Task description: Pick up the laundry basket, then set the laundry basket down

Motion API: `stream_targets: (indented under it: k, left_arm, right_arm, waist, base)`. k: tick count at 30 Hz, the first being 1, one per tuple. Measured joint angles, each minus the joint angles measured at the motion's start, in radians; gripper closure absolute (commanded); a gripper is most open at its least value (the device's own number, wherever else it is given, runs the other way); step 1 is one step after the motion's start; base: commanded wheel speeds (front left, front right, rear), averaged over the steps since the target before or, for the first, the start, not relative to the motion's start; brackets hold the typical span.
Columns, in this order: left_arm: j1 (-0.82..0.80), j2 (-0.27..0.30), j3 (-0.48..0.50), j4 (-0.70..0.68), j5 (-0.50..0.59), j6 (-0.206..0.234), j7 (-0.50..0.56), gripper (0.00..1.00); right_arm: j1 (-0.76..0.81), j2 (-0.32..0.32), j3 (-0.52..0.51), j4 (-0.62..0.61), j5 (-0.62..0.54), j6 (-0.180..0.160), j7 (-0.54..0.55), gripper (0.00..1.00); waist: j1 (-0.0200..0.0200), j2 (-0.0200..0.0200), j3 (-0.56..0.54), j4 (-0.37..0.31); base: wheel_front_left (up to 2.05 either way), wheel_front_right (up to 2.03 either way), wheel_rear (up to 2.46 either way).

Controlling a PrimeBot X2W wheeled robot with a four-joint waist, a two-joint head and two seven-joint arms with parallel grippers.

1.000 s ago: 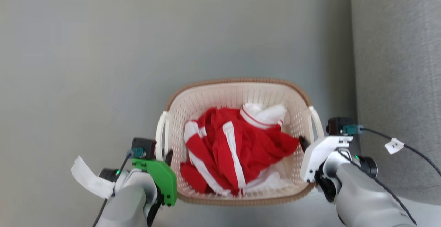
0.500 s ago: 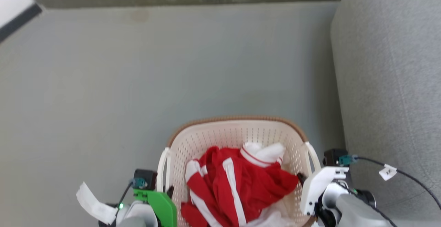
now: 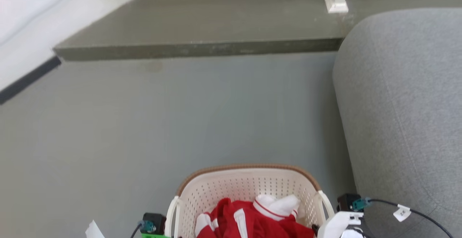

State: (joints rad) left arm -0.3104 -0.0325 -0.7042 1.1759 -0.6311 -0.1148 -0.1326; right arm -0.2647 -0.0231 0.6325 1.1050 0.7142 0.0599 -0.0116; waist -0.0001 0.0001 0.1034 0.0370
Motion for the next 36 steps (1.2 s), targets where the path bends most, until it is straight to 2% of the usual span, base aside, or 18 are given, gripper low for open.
stream_targets:
  k: [11, 25, 36]
  left_arm:
    - [0.02, 0.007, -0.01, -0.002, -0.018, 0.0, 0.001, 1.0]
    - [0.023, 0.015, -0.019, -0.007, -0.028, 0.007, 0.009, 1.0]
    - [0.023, 0.017, -0.028, -0.012, -0.035, 0.014, 0.009, 1.0]
  right_arm:
    - [0.029, -0.005, 0.043, -0.034, 0.038, -0.035, 0.013, 1.0]
    - [0.032, -0.009, 0.091, -0.059, 0.089, -0.07, 0.021, 1.0]
    - [0.032, -0.012, 0.119, -0.065, 0.117, -0.084, 0.021, 1.0]
  waist:
    - [0.0, 0.0, -0.08, -0.008]
    - [0.0, 0.0, -0.085, -0.008]
    - [0.0, 0.0, -0.085, -0.007]
  base:
    - [0.0, 0.0, 0.0]
    - [0.0, 0.0, 0.0]
    - [0.0, 0.0, 0.0]
